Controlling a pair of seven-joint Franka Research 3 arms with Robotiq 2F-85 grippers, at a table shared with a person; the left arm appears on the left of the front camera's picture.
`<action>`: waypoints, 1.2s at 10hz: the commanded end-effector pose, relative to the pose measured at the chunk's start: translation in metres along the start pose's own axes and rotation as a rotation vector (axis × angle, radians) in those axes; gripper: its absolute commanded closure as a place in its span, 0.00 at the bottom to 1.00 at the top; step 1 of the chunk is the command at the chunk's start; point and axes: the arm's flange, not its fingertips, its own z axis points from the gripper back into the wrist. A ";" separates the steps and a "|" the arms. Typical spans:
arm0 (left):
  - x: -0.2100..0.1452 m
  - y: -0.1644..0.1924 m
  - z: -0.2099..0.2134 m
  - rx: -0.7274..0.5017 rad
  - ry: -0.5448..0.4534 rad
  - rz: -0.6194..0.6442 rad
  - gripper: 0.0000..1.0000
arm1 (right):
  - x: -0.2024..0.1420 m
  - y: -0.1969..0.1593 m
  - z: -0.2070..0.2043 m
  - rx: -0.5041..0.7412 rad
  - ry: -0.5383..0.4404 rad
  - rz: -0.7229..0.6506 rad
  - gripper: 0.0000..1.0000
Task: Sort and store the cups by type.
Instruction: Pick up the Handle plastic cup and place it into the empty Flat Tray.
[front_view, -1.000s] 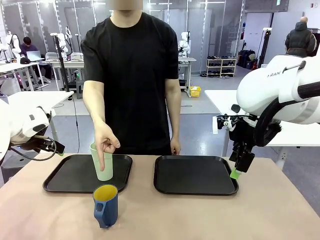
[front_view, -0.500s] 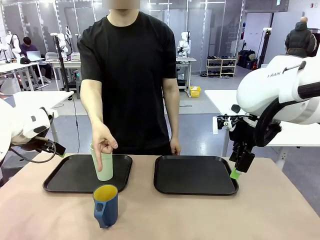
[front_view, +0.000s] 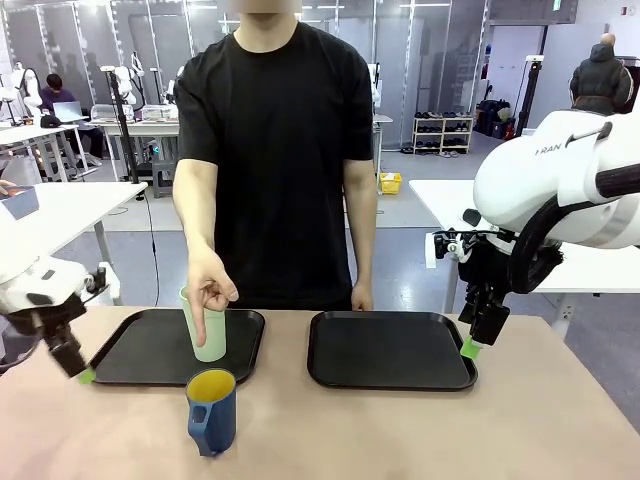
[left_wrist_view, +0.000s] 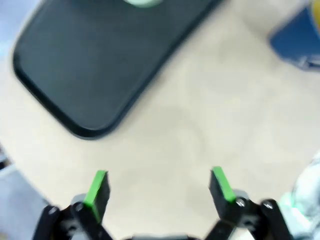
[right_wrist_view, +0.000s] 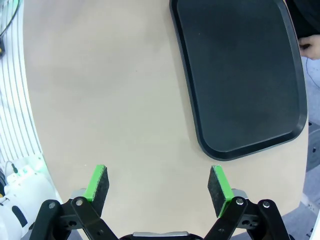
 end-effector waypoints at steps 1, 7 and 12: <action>-0.008 0.007 0.005 -0.022 0.064 -0.217 0.00 | -0.001 0.003 -0.002 -0.012 -0.007 -0.013 0.00; -0.012 -0.002 -0.005 -0.058 0.061 -0.270 0.00 | -0.001 0.003 -0.002 -0.012 -0.007 -0.013 0.00; -0.001 -0.021 -0.026 -0.132 0.012 -0.345 0.00 | -0.001 0.003 -0.002 -0.012 -0.007 -0.013 0.00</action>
